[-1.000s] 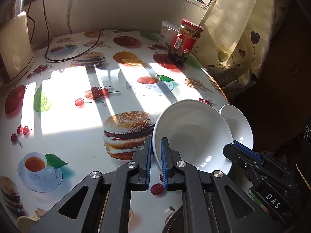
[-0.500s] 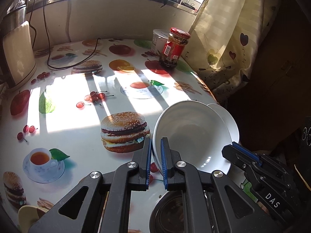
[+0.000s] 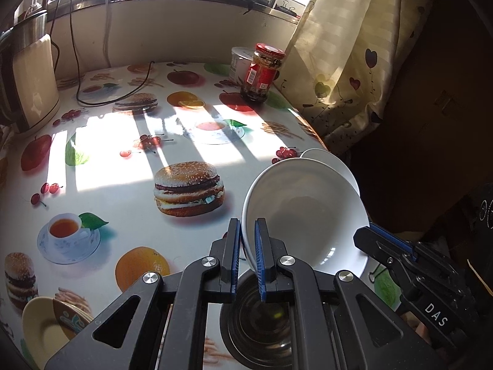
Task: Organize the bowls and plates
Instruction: 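Lift the white bowl with both tools and lower it into the steel bowl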
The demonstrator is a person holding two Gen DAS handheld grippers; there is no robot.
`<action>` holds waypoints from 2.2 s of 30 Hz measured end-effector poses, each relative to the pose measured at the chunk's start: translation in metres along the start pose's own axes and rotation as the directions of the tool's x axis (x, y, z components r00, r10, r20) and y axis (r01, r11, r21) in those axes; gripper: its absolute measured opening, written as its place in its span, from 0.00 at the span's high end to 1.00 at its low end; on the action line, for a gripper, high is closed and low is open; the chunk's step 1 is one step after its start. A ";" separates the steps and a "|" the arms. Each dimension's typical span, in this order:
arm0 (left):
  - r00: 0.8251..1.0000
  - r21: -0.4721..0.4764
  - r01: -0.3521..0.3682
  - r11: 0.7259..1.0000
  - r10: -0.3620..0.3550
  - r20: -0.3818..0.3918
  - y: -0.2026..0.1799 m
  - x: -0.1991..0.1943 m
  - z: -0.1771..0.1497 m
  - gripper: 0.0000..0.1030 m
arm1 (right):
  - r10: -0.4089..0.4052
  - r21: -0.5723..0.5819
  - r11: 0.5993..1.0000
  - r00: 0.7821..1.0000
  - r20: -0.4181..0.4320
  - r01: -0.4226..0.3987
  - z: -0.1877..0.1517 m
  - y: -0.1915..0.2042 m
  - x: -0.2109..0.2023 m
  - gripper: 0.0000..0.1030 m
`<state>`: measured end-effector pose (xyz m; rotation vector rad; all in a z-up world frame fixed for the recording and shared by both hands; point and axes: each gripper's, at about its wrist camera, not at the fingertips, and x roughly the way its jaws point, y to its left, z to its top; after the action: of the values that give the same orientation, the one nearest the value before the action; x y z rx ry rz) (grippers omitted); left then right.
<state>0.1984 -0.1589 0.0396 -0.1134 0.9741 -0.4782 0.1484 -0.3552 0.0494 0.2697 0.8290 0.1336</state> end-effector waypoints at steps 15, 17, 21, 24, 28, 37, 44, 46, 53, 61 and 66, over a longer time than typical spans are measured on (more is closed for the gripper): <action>1.000 -0.008 0.012 1.000 -0.012 -0.021 -0.005 -0.009 -0.032 0.91 | 0.003 0.016 1.000 1.000 -0.010 -0.003 -0.030 0.000 -0.018 0.87; 1.000 -0.004 0.011 1.000 -0.011 -0.024 -0.006 -0.011 -0.036 0.91 | 0.000 0.017 1.000 1.000 -0.012 0.000 -0.034 0.001 -0.019 0.87; 1.000 -0.001 0.008 1.000 -0.008 -0.025 -0.008 -0.012 -0.038 0.91 | 0.000 0.021 1.000 1.000 -0.012 0.001 -0.039 0.001 -0.022 0.87; 1.000 -0.006 0.009 1.000 -0.009 -0.023 -0.008 -0.014 -0.041 0.91 | 0.002 0.020 1.000 1.000 -0.013 -0.001 -0.039 0.001 -0.022 0.87; 1.000 -0.005 0.010 1.000 -0.010 -0.028 -0.009 -0.015 -0.047 0.91 | 0.006 0.021 1.000 1.000 -0.017 -0.006 -0.046 0.000 -0.025 0.87; 0.999 -0.010 -0.003 1.000 0.002 -0.048 -0.008 -0.014 -0.060 0.91 | 0.005 0.028 1.000 0.999 -0.044 -0.004 -0.059 0.000 -0.024 0.87; 0.998 -0.013 -0.011 1.000 0.010 -0.061 -0.007 -0.012 -0.066 0.91 | 0.009 0.034 0.999 0.998 -0.062 -0.007 -0.064 -0.001 -0.020 0.87; 0.998 -0.012 -0.013 1.000 0.013 -0.066 -0.007 -0.011 -0.067 0.91 | 0.006 0.032 0.999 0.998 -0.067 -0.004 -0.066 -0.001 -0.019 0.87; 0.997 -0.012 -0.018 1.000 0.017 -0.076 -0.006 -0.008 -0.069 0.91 | 0.009 0.038 0.999 0.997 -0.079 -0.006 -0.070 -0.002 -0.016 0.87; 0.996 -0.019 -0.022 1.000 0.021 -0.087 -0.004 -0.004 -0.071 0.91 | 0.010 0.040 0.999 0.996 -0.087 -0.006 -0.073 -0.003 -0.014 0.87; 0.995 -0.020 -0.024 1.000 0.022 -0.094 -0.004 -0.002 -0.073 0.91 | 0.010 0.043 0.999 0.996 -0.094 -0.006 -0.074 -0.003 -0.010 0.87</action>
<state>0.1371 -0.1526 0.0010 -0.0992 1.0715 -0.4551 0.0862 -0.3466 0.0081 0.3089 0.9250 0.1370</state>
